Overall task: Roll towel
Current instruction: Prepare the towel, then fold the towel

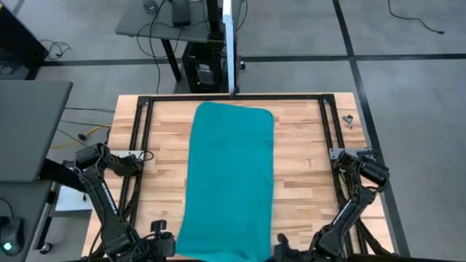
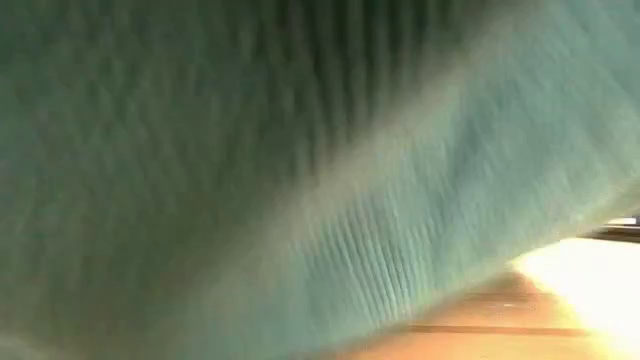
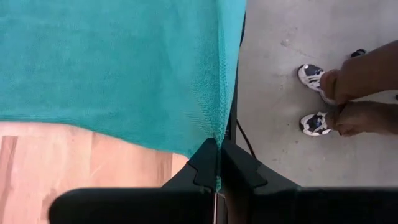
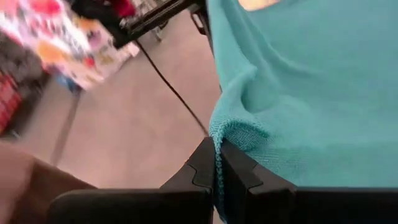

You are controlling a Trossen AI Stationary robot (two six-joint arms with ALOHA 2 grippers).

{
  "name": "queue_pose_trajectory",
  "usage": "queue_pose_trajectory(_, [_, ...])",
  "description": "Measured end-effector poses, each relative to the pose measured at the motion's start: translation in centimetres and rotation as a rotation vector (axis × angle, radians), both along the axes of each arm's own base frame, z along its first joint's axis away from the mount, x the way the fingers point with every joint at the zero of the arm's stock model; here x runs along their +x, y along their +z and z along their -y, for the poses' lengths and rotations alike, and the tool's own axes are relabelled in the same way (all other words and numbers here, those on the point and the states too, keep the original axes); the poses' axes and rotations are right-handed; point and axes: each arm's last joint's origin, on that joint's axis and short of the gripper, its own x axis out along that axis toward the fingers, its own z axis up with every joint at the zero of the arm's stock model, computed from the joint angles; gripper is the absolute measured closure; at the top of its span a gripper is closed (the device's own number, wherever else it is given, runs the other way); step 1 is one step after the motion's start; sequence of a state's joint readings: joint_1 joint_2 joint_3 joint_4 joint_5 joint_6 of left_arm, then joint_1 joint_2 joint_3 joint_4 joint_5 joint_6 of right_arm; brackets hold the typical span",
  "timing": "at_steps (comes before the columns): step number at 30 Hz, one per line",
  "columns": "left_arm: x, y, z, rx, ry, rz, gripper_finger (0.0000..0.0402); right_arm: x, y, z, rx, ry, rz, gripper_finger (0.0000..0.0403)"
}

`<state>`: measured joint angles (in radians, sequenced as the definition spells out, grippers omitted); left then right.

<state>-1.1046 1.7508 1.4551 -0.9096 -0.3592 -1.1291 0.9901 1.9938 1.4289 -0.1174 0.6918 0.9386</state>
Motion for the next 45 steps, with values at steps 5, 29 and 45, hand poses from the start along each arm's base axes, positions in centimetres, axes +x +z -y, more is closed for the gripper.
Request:
queue_pose_trajectory(5, [0.0, -0.2, 0.0, -0.003, 0.015, -0.005, 0.0402, -0.7, 0.0, 0.9, -0.320, 0.114, -0.154, 0.0403])
queue_pose_trajectory(29, [1.8, -1.6, 2.2, -0.202, -0.099, -0.057, 0.0402, -4.6, -2.2, -2.7, -0.403, 0.412, -0.190, 0.0403])
queue_pose_trajectory(45, [2.6, -5.8, 4.0, -0.210, -0.137, -0.181, 0.0269, -5.3, -2.2, -3.2, -0.216, 0.341, -0.244, 0.0274])
